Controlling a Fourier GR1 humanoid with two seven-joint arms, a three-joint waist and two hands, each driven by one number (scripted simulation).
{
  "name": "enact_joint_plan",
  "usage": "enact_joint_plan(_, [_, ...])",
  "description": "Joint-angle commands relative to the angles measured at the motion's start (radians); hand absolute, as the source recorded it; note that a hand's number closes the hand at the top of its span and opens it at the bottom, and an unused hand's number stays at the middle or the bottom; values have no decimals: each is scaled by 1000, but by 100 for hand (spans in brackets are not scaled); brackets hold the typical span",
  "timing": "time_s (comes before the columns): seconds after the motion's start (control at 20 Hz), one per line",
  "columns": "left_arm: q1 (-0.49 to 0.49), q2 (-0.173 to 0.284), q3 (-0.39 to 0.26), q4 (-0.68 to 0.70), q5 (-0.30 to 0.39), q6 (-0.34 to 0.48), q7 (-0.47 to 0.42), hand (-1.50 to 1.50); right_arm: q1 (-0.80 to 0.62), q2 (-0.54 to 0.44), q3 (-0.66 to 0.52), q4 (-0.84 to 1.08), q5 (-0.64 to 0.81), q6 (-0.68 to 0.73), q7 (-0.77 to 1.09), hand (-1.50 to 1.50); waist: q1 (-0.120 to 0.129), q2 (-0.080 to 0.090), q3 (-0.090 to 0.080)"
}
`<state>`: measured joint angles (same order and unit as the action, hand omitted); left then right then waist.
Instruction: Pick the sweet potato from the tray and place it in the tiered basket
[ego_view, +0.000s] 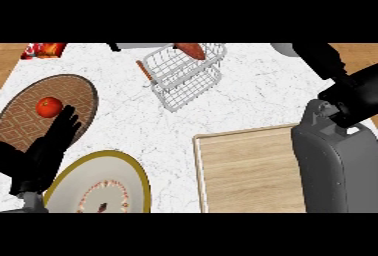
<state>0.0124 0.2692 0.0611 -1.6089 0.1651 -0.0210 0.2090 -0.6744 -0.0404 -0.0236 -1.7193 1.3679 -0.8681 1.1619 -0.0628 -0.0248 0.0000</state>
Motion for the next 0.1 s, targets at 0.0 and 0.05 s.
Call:
enact_joint_plan(0.0, [-16,18,17,2,4,-4,19,0,191,-20,58,-288,16,218,20,-150,-7,2,0])
enact_joint_plan(0.05, [-16,-1,0,-10,-3,12,39,0,188,-43,53,-379,-17,269,39,-150,-4,2,0])
